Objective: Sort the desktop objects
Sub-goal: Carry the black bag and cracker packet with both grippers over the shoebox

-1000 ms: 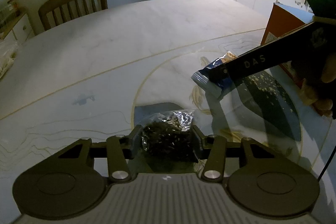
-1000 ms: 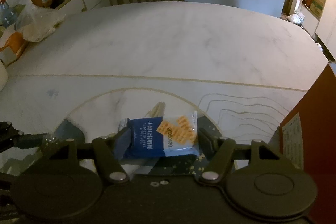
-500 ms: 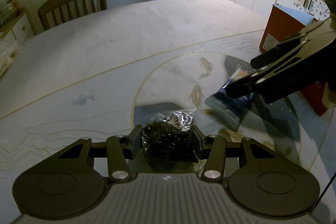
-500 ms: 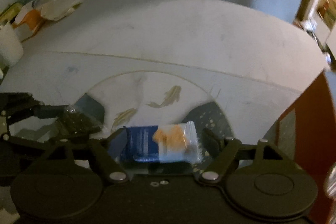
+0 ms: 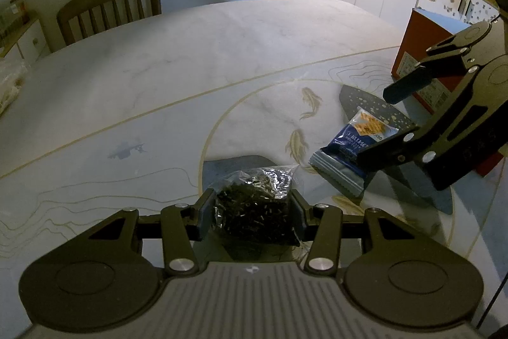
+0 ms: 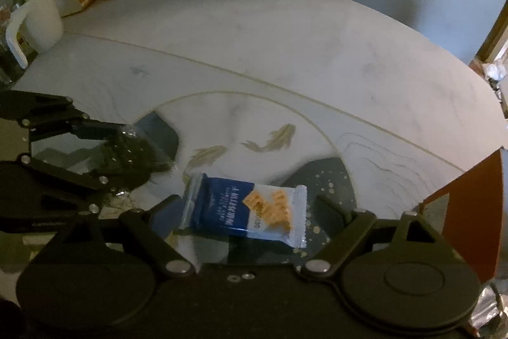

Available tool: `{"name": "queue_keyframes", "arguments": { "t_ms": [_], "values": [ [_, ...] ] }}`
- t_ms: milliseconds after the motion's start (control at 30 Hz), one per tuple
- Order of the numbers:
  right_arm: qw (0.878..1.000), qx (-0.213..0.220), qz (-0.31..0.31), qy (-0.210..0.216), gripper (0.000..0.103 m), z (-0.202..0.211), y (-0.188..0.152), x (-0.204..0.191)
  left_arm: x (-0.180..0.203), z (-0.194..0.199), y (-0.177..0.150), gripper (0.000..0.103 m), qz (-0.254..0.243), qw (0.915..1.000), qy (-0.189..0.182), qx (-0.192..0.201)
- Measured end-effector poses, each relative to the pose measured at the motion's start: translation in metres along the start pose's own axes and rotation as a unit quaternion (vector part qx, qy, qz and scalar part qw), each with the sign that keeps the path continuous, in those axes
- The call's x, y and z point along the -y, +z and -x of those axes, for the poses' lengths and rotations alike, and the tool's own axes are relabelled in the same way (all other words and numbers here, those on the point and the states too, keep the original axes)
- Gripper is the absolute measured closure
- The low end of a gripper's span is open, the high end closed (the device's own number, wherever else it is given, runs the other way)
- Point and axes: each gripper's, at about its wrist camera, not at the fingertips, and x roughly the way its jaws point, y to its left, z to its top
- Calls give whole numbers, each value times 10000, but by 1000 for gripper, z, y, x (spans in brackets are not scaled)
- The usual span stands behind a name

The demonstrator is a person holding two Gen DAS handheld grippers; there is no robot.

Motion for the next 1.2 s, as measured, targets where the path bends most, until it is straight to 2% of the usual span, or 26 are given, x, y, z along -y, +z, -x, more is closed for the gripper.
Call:
{"name": "queue_keyframes", "arguments": {
  "t_ms": [200, 400, 700, 867, 1000, 1033, 1133, 1200],
  "values": [
    [9993, -244, 268, 25, 13, -3, -2, -3, 0, 0, 1, 55, 8, 10000, -25, -8],
    [9977, -553, 191, -330, 15, -16, -10, 0, 0, 0, 1, 55, 9, 10000, -31, -9],
    [9948, -367, 750, -583, 14, -26, 2, -16, -1, -1, 1, 55, 22, 10000, -54, -20],
    [9957, -278, 835, -292, 16, -34, 14, -15, -2, -1, 1, 55, 37, 10000, -83, -30],
    [9990, -327, 281, 99, 23, -38, 16, -3, -2, 0, 1, 55, 47, 9999, -88, -27],
    [9991, -296, 287, 75, 24, -37, 15, -5, -2, 0, 1, 55, 53, 9999, -91, -24],
    [9992, -244, 304, 103, 36, -35, 10, -9, -1, 0, 1, 55, 50, 9999, -88, -28],
    [9991, -226, 336, 120, 49, -33, 9, -10, -2, 0, 2, 55, 52, 9999, -87, -29]
  ]
}}
